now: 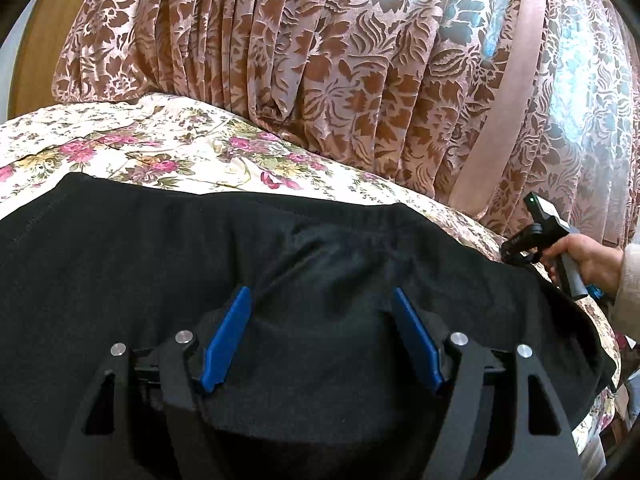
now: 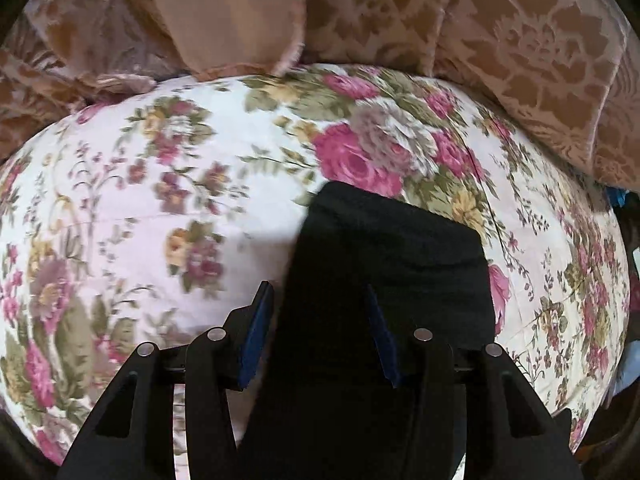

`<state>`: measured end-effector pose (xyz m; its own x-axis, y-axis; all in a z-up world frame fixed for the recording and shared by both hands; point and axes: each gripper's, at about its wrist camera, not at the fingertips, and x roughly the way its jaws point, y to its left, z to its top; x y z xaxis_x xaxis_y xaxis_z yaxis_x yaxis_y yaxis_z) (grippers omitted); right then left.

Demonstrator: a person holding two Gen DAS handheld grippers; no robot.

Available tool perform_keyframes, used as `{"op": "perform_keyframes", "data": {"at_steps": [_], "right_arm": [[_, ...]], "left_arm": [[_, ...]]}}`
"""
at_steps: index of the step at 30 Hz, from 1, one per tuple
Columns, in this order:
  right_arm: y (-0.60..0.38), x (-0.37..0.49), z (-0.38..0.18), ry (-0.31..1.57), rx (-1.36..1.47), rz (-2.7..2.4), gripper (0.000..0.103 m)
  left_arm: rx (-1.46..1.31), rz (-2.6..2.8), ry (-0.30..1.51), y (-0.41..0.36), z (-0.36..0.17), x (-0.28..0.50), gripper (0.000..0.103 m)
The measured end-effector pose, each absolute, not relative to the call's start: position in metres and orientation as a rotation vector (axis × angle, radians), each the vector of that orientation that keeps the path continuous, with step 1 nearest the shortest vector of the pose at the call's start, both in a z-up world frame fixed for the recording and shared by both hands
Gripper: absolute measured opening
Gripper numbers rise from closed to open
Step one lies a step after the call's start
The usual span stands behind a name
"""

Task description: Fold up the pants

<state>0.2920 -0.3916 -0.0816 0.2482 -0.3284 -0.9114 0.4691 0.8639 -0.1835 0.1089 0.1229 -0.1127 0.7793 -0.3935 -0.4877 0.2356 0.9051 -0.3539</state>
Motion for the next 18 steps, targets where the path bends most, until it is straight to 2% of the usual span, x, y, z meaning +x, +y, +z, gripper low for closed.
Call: {"op": "perform_keyframes", "data": {"at_steps": [1,3,4,12,18], "right_arm": [[-0.395,0.291,-0.08,1.199,0.144,-0.536,0.03],[-0.4,0.284,-0.073,1.172,0.162,-0.493,0.008],[-0.401,0.281,-0.068,1.159,0.158,-0.483,0.007],[-0.399,0.21,0.028,0.923,0.037,-0.456,0.007],[-0.411,0.141,0.081,0.788,0.082,-0.435,0.007]], "left_arm": [[-0.282,-0.345,0.586,0.123,-0.113,0.109,0.072],[-0.282,-0.345,0.586,0.123,-0.113,0.109,0.072],[-0.282,-0.345,0.586,0.123,-0.113,0.109,0.072],[-0.281,-0.343,0.587,0.123,-0.113,0.109,0.072],[-0.278,-0.34,0.59,0.122,-0.113,0.109,0.073]]}}
